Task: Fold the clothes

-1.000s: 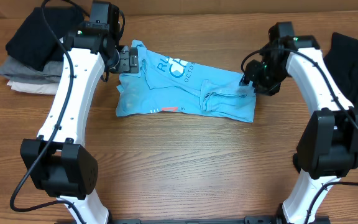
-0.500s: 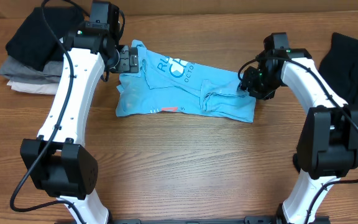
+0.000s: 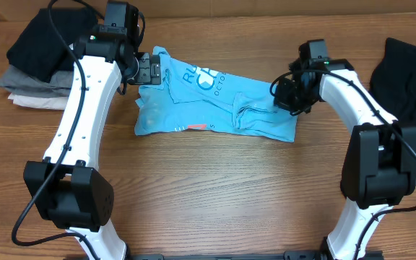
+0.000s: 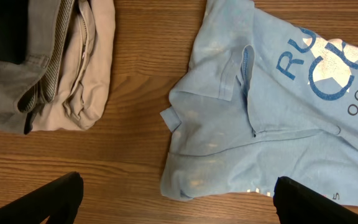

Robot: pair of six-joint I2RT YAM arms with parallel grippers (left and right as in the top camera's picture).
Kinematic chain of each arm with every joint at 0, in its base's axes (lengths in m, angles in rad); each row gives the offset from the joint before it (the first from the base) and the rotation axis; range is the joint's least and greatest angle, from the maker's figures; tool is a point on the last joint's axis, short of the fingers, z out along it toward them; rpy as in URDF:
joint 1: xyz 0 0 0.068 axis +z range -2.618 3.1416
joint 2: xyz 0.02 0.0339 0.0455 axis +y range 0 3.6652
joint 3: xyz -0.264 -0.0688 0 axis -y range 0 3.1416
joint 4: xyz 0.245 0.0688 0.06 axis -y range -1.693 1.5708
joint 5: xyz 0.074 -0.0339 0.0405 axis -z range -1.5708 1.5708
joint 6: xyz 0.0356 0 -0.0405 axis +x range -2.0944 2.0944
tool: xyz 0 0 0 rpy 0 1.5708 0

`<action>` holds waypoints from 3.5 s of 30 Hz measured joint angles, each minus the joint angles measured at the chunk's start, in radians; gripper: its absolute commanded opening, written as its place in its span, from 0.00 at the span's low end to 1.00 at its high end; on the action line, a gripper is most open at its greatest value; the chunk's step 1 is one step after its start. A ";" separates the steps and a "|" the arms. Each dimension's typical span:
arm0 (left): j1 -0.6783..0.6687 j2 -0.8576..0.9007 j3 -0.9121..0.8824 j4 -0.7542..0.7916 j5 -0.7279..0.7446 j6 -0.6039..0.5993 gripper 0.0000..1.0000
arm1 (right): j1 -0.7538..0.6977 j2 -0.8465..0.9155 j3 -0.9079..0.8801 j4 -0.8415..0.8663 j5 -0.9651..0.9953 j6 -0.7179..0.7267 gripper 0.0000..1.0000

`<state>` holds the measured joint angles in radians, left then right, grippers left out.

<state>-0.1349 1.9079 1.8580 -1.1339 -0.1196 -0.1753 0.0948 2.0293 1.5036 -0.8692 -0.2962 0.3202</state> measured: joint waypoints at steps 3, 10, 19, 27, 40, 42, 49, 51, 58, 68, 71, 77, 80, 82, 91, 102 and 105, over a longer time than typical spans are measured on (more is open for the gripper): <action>0.000 0.000 0.000 0.000 0.000 0.000 1.00 | 0.015 0.000 0.000 0.050 -0.034 0.005 0.04; 0.000 0.000 0.000 0.005 0.000 0.000 1.00 | 0.044 0.000 0.000 0.231 -0.070 0.050 0.04; 0.000 0.000 0.000 0.005 0.000 0.000 1.00 | 0.127 0.000 0.000 0.425 -0.064 0.114 0.04; 0.000 0.000 0.000 0.012 0.000 0.000 1.00 | 0.194 0.019 0.000 0.556 -0.052 0.175 0.39; 0.000 0.000 0.000 0.013 0.000 0.000 1.00 | 0.171 0.053 0.047 0.337 -0.036 0.127 1.00; 0.000 0.000 0.000 0.010 0.000 0.000 1.00 | 0.165 0.053 0.059 0.286 -0.027 0.106 1.00; 0.000 0.000 0.000 0.005 0.000 0.000 1.00 | 0.232 0.053 0.064 0.178 0.113 0.049 1.00; 0.000 0.000 0.000 0.005 0.000 0.000 1.00 | 0.269 0.053 0.064 0.178 0.161 0.034 1.00; 0.000 0.000 0.000 0.004 0.000 0.000 1.00 | 0.371 0.053 0.066 0.247 0.148 -0.015 0.98; 0.000 0.000 0.000 -0.002 0.000 0.000 1.00 | 0.364 0.052 0.071 0.145 0.271 0.048 0.86; 0.000 0.000 0.000 -0.002 0.000 0.000 1.00 | 0.363 0.053 0.071 0.131 0.303 0.053 0.86; 0.000 0.000 0.000 -0.002 0.000 0.000 1.00 | 0.363 0.062 0.071 0.132 0.328 0.055 0.68; 0.000 0.000 0.000 -0.002 0.000 0.000 1.00 | 0.363 0.069 0.071 0.140 0.338 0.064 0.64; 0.000 0.000 0.000 -0.003 0.000 0.000 1.00 | 0.363 0.076 0.071 0.147 0.349 0.064 0.61; 0.000 0.000 0.000 -0.002 0.000 0.000 1.00 | 0.363 0.115 0.071 0.185 0.378 0.063 0.55; 0.000 0.000 0.000 0.000 0.000 0.000 1.00 | 0.363 0.119 0.071 0.194 0.434 0.036 0.35; 0.000 0.000 0.000 0.000 0.000 0.000 1.00 | 0.363 0.122 0.071 0.188 0.435 0.019 0.36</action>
<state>-0.1345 1.9079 1.8580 -1.1336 -0.1192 -0.1753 0.4580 2.1517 1.5749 -0.6807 0.1387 0.3389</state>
